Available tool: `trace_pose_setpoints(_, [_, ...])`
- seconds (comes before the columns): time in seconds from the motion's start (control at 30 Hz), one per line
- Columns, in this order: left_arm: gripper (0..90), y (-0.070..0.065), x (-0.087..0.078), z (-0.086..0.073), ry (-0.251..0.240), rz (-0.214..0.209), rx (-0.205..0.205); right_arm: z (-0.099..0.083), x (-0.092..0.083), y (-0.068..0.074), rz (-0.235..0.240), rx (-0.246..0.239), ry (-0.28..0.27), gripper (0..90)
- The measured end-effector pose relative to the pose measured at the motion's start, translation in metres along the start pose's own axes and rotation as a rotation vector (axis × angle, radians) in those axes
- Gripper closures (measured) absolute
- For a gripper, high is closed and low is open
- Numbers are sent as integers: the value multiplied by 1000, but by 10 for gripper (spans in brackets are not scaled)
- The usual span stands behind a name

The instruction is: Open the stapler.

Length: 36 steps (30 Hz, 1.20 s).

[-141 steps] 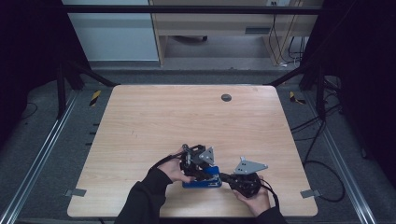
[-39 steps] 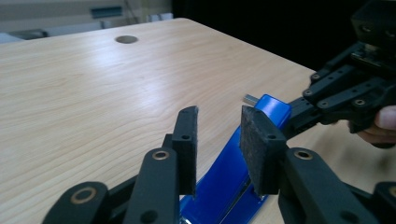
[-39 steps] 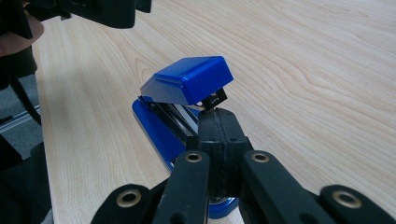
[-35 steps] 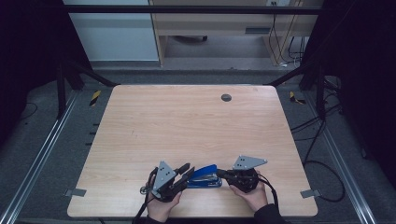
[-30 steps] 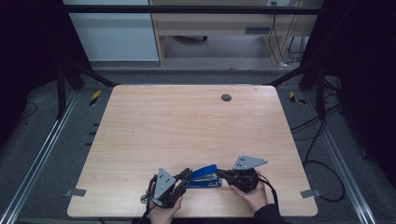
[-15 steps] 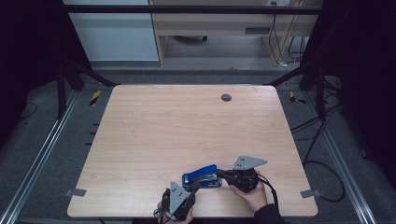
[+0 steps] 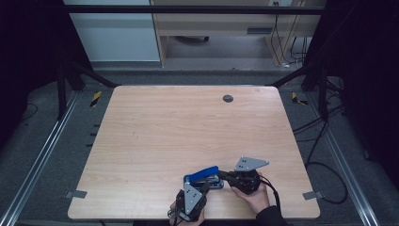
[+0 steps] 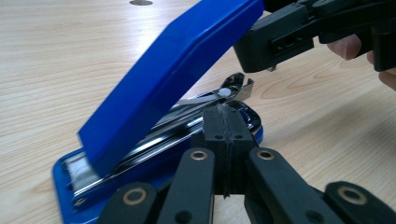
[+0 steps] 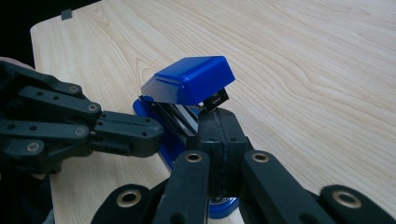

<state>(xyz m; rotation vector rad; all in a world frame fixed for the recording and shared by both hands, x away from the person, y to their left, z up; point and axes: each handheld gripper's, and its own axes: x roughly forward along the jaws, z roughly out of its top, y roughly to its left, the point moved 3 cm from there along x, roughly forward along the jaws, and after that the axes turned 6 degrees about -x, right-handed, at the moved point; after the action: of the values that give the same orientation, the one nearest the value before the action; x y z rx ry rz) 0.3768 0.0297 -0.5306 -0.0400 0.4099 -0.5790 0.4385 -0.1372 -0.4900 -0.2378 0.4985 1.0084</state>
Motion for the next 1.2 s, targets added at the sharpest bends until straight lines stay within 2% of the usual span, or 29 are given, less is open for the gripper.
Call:
trace_pose_setpoints(0.37, [899, -7, 12, 0, 16, 10, 2, 0, 0, 0, 0, 0, -2, 900])
trace_pose_setpoints(0.83, [899, -11, 16, -2, 19, 58, 13, 1, -1, 0, 2, 0, -3, 900])
trace_pose_setpoints(0.97, [900, -11, 16, -4, 7, 48, -16, 1, -1, 0, 3, 0, -3, 900])
trace_pose_setpoints(1.2, [900, -11, 16, -4, 8, 40, -5, 1, -1, 0, 8, -5, -10, 900])
